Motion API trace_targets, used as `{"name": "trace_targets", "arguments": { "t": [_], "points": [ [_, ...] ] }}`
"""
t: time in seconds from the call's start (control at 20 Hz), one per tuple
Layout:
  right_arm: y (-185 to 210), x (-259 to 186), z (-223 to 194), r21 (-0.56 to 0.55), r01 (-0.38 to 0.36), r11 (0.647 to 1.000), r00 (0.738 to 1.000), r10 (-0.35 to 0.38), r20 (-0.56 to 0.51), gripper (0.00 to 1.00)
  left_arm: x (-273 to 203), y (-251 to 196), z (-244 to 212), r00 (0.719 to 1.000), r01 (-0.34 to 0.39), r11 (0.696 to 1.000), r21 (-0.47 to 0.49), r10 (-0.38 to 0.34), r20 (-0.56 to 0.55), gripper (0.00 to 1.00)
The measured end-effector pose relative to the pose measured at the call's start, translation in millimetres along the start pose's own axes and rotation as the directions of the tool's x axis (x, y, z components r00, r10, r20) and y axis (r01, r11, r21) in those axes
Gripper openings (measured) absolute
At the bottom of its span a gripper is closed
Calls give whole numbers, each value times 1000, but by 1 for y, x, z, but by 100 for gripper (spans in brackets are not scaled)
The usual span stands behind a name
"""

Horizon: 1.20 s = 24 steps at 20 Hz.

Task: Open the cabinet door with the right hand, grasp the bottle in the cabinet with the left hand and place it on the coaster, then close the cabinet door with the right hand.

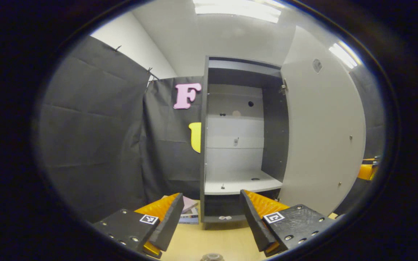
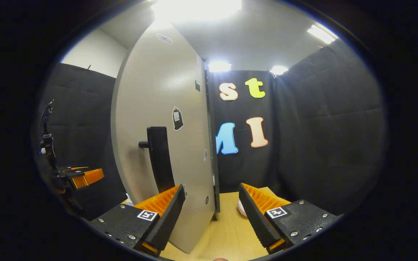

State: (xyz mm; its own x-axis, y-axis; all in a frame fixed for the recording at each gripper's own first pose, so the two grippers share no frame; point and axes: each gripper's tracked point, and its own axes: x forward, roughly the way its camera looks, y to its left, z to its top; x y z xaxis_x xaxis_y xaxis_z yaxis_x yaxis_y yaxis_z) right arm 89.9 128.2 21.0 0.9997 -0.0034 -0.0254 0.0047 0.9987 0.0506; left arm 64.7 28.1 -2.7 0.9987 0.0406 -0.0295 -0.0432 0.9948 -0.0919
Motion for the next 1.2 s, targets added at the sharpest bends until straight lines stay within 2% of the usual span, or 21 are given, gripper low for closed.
{"name": "trace_targets", "arguments": {
  "t": [0.4, 0.45, 0.6, 0.65, 0.7, 0.95, 1.0, 1.05, 1.1, 1.2],
  "points": [
    [65, 18, -1, -10, 8, 1000, 998, -7, 61, 93, 35, 53, 5, 999, 41, 999, 33, -42, 29, 89],
    [71, 22, 0, -12, 7, 1000, 998, -6, 68, 93, 37, 60, 7, 998, 40, 999, 35, -42, 40, 93],
    [93, 33, -1, -23, -8, 1000, 997, 9, 74, 93, 44, 71, 3, 997, 53, 998, 36, -55, 50, 89],
    [101, 37, 0, -20, -18, 1000, 997, 20, 76, 93, 46, 74, 2, 998, 52, 998, 39, -54, 45, 84],
    [110, 41, 1, -14, -33, 999, 996, 34, 84, 93, 45, 79, 0, 998, 43, 998, 44, -45, 43, 89],
    [139, 62, 3, -53, -86, 995, 991, 91, 93, 93, 43, 90, 1, 998, 27, 999, 25, -28, 62, 89],
    [143, 66, 1, -47, -95, 994, 991, 99, 86, 93, 43, 92, -2, 999, 18, 999, 33, -19, 49, 89],
    [146, 70, -1, -36, -104, 994, 992, 106, 74, 93, 43, 93, -4, 999, 6, 999, 41, -8, 39, 84],
    [142, 73, -2, -29, -104, 994, 992, 106, 66, 93, 44, 94, -6, 999, 3, 999, 48, -5, 33, 88],
    [139, 74, 0, -16, -94, 995, 993, 95, 66, 93, 45, 96, -8, 1000, -9, 999, 52, 8, 25, 89]
  ]
}}
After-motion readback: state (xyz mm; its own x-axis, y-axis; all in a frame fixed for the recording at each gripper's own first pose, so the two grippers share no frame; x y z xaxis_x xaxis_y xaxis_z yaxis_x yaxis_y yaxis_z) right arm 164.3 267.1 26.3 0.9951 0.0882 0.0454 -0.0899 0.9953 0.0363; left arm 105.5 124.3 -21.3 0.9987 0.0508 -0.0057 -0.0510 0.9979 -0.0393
